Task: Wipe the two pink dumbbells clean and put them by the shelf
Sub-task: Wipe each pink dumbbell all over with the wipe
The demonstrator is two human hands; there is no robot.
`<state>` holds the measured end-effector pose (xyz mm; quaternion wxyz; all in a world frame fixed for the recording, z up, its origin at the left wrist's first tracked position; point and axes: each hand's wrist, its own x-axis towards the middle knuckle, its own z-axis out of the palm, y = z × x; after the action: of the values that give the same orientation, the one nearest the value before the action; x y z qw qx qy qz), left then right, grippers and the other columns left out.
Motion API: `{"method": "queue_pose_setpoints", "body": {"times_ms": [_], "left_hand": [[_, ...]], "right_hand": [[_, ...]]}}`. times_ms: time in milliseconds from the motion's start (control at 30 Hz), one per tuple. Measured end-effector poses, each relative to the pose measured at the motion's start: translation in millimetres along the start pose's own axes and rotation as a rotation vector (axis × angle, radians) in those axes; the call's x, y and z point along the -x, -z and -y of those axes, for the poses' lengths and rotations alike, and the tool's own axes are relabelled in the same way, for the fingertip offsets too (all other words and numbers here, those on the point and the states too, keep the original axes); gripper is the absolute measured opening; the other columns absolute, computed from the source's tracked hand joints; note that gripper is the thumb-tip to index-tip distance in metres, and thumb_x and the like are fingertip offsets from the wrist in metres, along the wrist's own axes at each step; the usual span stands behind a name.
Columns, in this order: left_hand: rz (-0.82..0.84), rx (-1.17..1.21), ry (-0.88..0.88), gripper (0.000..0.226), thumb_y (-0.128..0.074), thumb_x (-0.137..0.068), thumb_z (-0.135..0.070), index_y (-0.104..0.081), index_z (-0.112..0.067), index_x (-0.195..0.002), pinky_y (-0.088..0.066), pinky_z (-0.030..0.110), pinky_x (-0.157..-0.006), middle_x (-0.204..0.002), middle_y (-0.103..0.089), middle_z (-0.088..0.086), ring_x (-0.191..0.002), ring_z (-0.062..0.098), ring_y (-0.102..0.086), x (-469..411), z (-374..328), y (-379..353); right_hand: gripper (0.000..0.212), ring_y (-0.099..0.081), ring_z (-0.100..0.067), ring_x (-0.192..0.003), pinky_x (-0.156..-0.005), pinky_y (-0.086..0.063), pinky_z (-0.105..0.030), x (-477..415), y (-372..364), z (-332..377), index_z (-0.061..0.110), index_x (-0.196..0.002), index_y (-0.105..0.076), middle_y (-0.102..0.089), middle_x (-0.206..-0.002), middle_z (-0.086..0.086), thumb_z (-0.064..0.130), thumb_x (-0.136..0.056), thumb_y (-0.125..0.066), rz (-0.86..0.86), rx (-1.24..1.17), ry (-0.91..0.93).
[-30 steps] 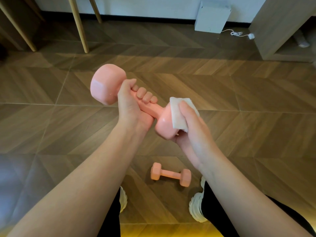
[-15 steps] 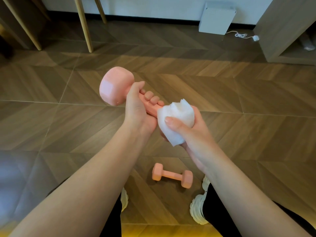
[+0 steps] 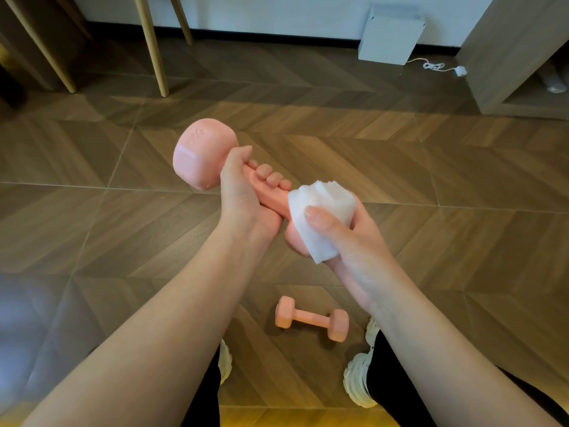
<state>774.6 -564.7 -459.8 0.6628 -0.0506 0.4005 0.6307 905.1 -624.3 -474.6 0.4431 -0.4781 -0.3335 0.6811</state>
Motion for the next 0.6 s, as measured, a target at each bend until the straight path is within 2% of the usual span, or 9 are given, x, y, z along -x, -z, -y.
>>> {"method": "queue_pose_setpoints", "body": {"times_ms": [67, 133, 233, 300, 400, 500, 567, 600], "left_hand": [[-0.025, 0.024, 0.038, 0.03, -0.057, -0.09, -0.021, -0.038, -0.016, -0.067, -0.038, 0.023, -0.05, -0.051, -0.037, -0.004, -0.041, 0.012, -0.037, -1.4, 1.5, 0.5], [-0.029, 0.07, 0.085, 0.029, -0.058, -0.089, -0.021, -0.038, -0.016, -0.069, -0.038, 0.021, -0.048, -0.051, -0.037, -0.005, -0.041, 0.012, -0.037, -2.4, 2.8, 1.0], [-0.009, 0.079, 0.09, 0.031, -0.057, -0.09, -0.022, -0.035, -0.019, -0.068, -0.034, 0.02, -0.045, -0.05, -0.031, -0.006, -0.04, 0.011, -0.031, -1.6, 2.5, 0.1], [0.013, 0.048, 0.056, 0.033, -0.054, -0.091, -0.022, -0.033, -0.02, -0.065, -0.031, 0.021, -0.044, -0.05, -0.027, -0.006, -0.04, 0.011, -0.027, -0.8, -0.3, -1.1], [0.048, 0.042, 0.036, 0.036, -0.05, -0.093, -0.022, -0.031, -0.02, -0.063, -0.028, 0.023, -0.044, -0.049, -0.023, -0.007, -0.04, 0.011, -0.024, 0.6, -4.9, -1.7], [0.067, 0.042, 0.017, 0.037, -0.049, -0.093, -0.021, -0.029, -0.02, -0.061, -0.027, 0.023, -0.044, -0.049, -0.022, -0.007, -0.041, 0.011, -0.023, 1.3, -5.7, -0.5], [0.073, 0.053, 0.007, 0.037, -0.048, -0.092, -0.02, -0.029, -0.021, -0.06, -0.027, 0.023, -0.044, -0.049, -0.022, -0.007, -0.041, 0.012, -0.022, 1.4, -5.0, -0.1], [0.081, 0.058, 0.005, 0.037, -0.048, -0.091, -0.021, -0.029, -0.021, -0.06, -0.027, 0.024, -0.044, -0.049, -0.022, -0.007, -0.041, 0.012, -0.022, 1.4, -4.7, -0.1]], "right_hand": [[0.06, -0.068, -0.009, -0.102, -0.078, -0.058, -0.031, -0.6, -1.7, -2.4, 0.031, -0.115, -0.056, -0.067, -0.113, 0.006, 0.036, -0.062, -0.084, -0.057, 0.144, 0.094], [0.046, -0.067, -0.003, -0.09, -0.067, -0.055, -0.021, 0.0, -1.7, -1.7, 0.031, -0.112, -0.054, -0.064, -0.104, 0.012, 0.033, -0.072, -0.077, -0.072, 0.26, 0.234], [0.035, -0.064, 0.003, -0.081, -0.063, -0.05, -0.015, 1.4, 1.2, 2.1, 0.024, -0.114, -0.054, -0.063, -0.096, 0.015, 0.029, -0.081, -0.065, -0.025, 0.244, 0.296], [0.038, -0.062, 0.003, -0.08, -0.063, -0.049, -0.015, 2.1, 4.2, 4.0, 0.025, -0.116, -0.054, -0.061, -0.099, 0.012, 0.027, -0.081, -0.068, 0.047, 0.261, 0.288], [0.057, -0.064, -0.002, -0.091, -0.069, -0.052, -0.019, 1.8, 5.2, 2.6, 0.033, -0.12, -0.056, -0.061, -0.111, 0.012, 0.036, -0.067, -0.078, 0.104, 0.287, 0.271], [0.063, -0.066, -0.001, -0.093, -0.07, -0.053, -0.019, -1.7, -0.2, 0.2, 0.035, -0.119, -0.056, -0.061, -0.115, 0.007, 0.044, -0.061, -0.079, 0.031, 0.256, 0.205], [0.06, -0.066, -0.002, -0.092, -0.073, -0.053, -0.021, -5.5, -0.6, 0.0, 0.031, -0.12, -0.056, -0.065, -0.11, 0.006, 0.045, -0.066, -0.077, -0.002, 0.16, 0.097], [0.06, -0.067, -0.006, -0.094, -0.076, -0.055, -0.027, -7.1, 0.7, 0.6, 0.028, -0.123, -0.056, -0.067, -0.11, 0.003, 0.047, -0.07, -0.075, 0.002, 0.096, 0.02]]}}
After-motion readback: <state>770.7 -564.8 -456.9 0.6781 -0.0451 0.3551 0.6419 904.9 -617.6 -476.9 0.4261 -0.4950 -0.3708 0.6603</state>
